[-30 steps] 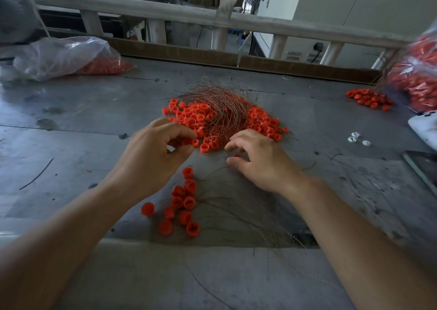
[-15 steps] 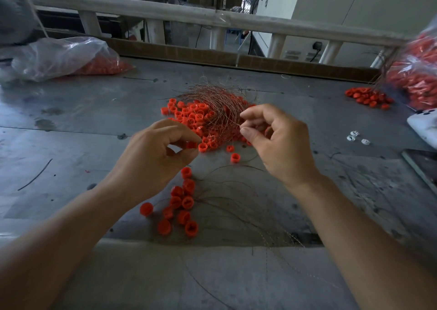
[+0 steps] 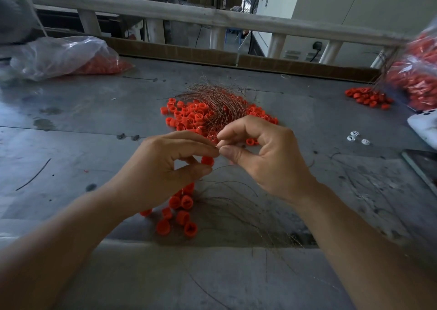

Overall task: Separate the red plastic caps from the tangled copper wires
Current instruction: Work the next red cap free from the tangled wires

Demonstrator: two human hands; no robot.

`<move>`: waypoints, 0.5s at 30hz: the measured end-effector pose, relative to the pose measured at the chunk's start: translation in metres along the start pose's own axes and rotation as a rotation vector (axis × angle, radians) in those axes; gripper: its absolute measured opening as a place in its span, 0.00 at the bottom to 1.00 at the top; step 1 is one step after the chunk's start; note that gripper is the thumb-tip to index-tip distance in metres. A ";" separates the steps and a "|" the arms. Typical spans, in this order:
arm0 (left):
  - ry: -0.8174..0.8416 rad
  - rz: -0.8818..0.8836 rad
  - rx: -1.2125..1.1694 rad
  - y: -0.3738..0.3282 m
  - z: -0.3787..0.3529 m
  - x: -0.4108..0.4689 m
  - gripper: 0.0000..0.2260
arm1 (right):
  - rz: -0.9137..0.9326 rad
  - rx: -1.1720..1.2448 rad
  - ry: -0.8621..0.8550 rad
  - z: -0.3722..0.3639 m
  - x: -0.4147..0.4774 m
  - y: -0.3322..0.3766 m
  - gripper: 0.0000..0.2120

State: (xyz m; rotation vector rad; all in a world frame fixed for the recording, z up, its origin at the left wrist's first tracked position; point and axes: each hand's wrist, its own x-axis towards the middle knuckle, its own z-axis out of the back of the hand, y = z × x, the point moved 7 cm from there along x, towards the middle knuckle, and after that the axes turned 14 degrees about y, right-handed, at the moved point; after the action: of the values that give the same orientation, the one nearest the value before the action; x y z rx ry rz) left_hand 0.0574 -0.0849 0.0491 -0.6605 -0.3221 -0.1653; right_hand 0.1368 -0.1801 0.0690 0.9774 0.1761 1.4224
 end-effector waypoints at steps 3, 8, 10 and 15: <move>-0.005 -0.009 0.013 -0.002 0.001 0.000 0.12 | -0.004 0.010 0.042 -0.002 0.001 -0.001 0.07; -0.026 -0.016 0.034 -0.005 0.004 -0.002 0.11 | -0.032 0.066 0.076 -0.003 0.002 -0.003 0.09; -0.037 -0.028 0.065 -0.008 0.006 -0.002 0.11 | -0.026 0.027 0.070 -0.001 0.001 -0.002 0.09; -0.026 -0.049 0.105 -0.012 0.005 -0.001 0.13 | 0.014 -0.332 0.051 0.001 0.001 0.007 0.06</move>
State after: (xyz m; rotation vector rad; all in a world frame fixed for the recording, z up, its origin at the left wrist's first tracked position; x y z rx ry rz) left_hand 0.0519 -0.0909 0.0591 -0.5520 -0.3699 -0.1852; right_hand 0.1327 -0.1808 0.0750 0.6704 -0.0302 1.4354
